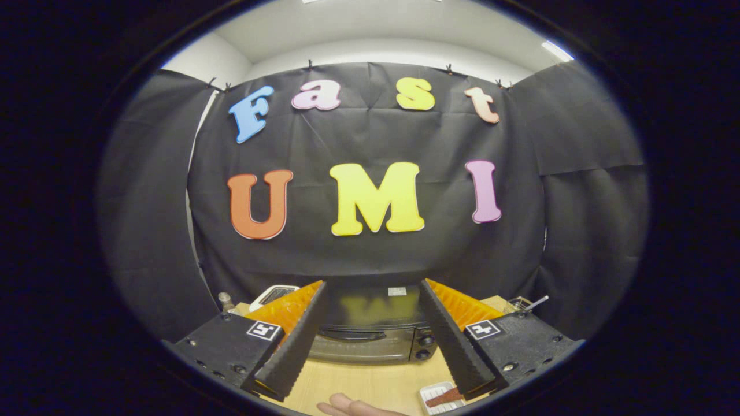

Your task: Open the toaster oven, put the food inside, and close the toaster oven door.

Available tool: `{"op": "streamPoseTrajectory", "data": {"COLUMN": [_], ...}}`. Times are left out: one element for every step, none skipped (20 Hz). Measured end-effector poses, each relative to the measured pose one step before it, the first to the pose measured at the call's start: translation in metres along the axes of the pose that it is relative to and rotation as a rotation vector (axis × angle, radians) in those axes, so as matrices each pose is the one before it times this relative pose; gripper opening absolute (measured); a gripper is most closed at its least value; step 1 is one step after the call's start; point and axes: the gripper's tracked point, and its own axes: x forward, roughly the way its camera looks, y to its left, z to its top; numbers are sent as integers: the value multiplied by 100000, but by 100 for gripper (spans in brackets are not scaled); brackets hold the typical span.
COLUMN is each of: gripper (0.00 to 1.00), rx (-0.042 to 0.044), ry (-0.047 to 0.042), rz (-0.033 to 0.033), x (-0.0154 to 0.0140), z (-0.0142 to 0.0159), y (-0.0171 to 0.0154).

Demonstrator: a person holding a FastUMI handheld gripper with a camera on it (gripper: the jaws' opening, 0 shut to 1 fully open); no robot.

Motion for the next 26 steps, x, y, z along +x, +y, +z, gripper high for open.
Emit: {"op": "streamPoseTrajectory", "data": {"gripper": [100, 100, 100, 100, 100, 100, 100, 100, 100, 100, 100, 100, 100, 100, 100, 100, 100, 100, 100, 100, 100, 100, 100, 100, 100, 100], "rx": [46, 350, 442, -739, -1300, -363, 520, -167, -170, 936, 1049, 432, -512, -717, -485, -780, -1156, -1516, 1249, 316, -1597, -1374, -68, 572, -420, -1074], "ry": [2306, 2385, 2668, 2431, 2007, 2636, 3994, 4278, 3419, 2822, 1754, 2165, 2231, 3679, -3159, 2315, -1822, 1339, -227, -821, 428, -669, 0, -369, -56, -209], "rz": [1094, 609, 611, 826, 306, -231, -433, -916, -1472, -923, -79, 444, -411, 412, -295, 748, 138, 360, -28, -55, -225, -304, -125, -29, -79, -126], "x": [1764, 1572, 1718, 1676, 1591, 1488, 1458, 1178, 868, 546, 603, 433, 452, 306, -290, 141, 411, 4, -167, -354, -247, -324, -480, -381, -359, -439], "z": [-1129, -1088, -1157, -1136, -1115, -1089, -1422, -1170, -1347, -985, -452, -560, -542, -663, 588, -556, 268, -318, -4, 0, -221, -143, -274, -206, -245, -286], "y": [669, 423, 431, 457, 299, 28, -25, -70, -94, -115, 158, 245, -11, 156, -22, 137, 94, 24, 199, -48, -178, -19, 184, 20, -90, -72]}}
